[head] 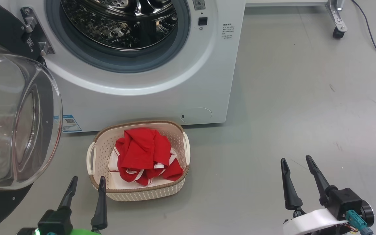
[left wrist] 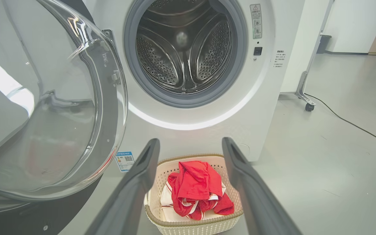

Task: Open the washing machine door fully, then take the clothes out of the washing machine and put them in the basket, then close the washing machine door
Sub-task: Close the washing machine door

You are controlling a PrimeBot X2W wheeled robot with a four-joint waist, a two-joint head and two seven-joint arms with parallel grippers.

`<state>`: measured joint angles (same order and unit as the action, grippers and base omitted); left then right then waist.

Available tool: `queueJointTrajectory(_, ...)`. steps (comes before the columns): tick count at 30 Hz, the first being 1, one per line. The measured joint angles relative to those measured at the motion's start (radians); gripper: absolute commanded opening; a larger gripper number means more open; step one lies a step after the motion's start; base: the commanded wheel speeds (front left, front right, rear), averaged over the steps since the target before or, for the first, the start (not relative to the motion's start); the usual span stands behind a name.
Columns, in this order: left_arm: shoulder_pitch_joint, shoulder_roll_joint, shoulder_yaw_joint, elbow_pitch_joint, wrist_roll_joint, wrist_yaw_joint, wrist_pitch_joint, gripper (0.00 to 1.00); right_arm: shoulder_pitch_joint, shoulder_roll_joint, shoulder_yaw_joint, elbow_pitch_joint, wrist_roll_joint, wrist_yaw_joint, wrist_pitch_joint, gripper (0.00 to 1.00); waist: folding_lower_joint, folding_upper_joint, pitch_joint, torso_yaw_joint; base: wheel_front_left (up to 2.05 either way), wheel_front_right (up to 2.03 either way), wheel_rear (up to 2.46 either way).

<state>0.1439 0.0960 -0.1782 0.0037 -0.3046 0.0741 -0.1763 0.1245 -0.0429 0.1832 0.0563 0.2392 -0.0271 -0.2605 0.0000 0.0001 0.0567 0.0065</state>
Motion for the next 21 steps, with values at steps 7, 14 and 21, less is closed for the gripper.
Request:
queueJointTrajectory(7,0.0,0.0,-0.001,0.0,0.0,0.0,0.007,1.0,0.0,0.0,-0.001,0.005,0.0,0.007,0.0,1.0,0.0,0.0,-0.008,0.001,-0.18,0.18,0.0)
queueJointTrajectory(14,0.001,0.0,-0.002,-0.001,0.0,0.0,0.009,1.0,0.0,0.001,-0.002,0.008,0.0,0.008,0.0,1.0,0.0,0.0,-0.011,0.003,0.0,0.0,0.0)
queueJointTrajectory(21,0.001,0.0,-0.018,-0.002,0.006,0.0,0.018,1.0,0.001,0.001,-0.02,0.005,0.0,0.007,0.0,1.0,0.0,0.0,-0.009,0.028,0.0,0.0,0.0)
